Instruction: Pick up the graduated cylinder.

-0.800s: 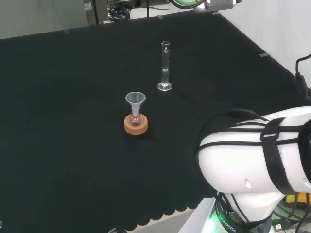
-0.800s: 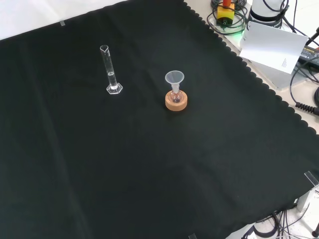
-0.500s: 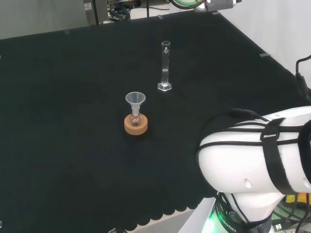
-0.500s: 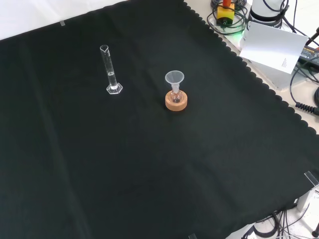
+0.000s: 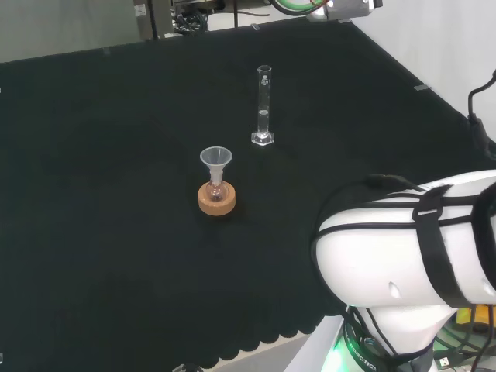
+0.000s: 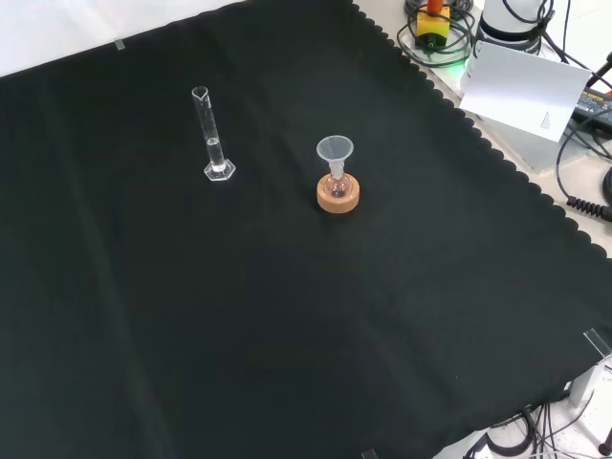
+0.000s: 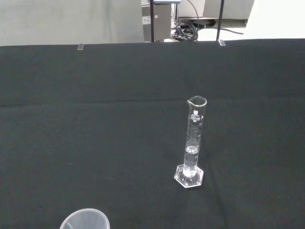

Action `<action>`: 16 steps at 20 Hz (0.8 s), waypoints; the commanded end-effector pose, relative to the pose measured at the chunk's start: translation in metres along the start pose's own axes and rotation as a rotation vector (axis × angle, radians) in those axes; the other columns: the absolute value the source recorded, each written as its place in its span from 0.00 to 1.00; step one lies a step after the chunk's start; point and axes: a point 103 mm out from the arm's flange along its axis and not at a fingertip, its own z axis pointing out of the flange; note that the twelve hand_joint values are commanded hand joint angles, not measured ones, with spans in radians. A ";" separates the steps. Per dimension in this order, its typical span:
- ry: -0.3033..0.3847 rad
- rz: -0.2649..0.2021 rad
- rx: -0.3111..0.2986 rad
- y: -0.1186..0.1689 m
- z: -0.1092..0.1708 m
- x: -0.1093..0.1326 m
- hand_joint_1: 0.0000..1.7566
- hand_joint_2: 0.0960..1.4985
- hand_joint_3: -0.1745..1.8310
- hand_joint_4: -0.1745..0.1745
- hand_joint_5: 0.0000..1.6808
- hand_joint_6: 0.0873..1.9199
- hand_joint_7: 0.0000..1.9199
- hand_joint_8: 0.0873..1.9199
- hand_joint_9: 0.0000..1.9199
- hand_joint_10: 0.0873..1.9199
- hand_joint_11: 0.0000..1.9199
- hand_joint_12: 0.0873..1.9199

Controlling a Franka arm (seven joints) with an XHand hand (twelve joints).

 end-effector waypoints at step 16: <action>0.099 0.009 0.002 0.131 0.114 -0.058 0.13 0.76 0.22 0.48 0.16 0.00 0.05 0.25 0.12 0.30 0.04 0.71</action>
